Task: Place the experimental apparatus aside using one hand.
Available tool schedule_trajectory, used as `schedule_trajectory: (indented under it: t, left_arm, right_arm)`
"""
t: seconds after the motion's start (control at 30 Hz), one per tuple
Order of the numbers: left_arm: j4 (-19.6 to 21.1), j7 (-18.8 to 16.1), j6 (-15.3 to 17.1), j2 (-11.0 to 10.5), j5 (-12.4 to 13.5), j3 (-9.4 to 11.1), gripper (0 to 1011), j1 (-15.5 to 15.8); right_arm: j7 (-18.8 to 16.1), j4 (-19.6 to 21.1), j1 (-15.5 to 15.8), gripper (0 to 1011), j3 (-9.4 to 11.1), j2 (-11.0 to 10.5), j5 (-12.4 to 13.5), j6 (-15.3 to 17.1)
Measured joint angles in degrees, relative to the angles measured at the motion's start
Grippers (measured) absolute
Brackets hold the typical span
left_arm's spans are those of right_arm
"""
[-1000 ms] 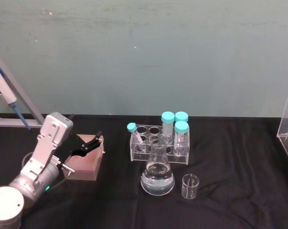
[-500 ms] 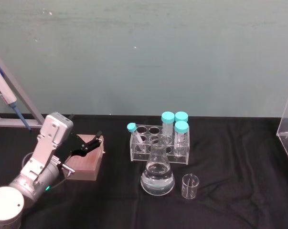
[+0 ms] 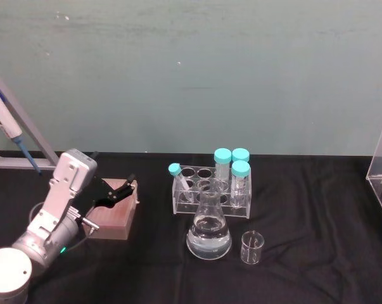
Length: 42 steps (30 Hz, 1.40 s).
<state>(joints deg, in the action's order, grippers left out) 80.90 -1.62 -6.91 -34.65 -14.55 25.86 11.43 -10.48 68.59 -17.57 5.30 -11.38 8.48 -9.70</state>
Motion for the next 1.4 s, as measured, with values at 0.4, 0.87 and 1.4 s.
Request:
schedule_trajectory:
  t: [0.4, 0.87, 1.4]
  left_arm:
    - [0.0, 0.0, 0.0, 0.0, 0.0, 0.0, 1000, 0.0]
    - [0.0, 0.0, 0.0, 0.0, 0.0, 0.0, 1000, 0.0]
    - [0.0, 0.0, 0.0, 0.0, 0.0, 0.0, 1000, 0.0]
  right_arm:
    - [0.0, 0.1, 0.1, 611, 0.0, 0.0, -0.1, 0.0]
    - [0.0, 0.1, 0.1, 640, -0.1, 0.0, -0.2, 0.0]
    - [0.0, 0.1, 0.1, 1000, -0.1, 0.0, -0.2, 0.0]
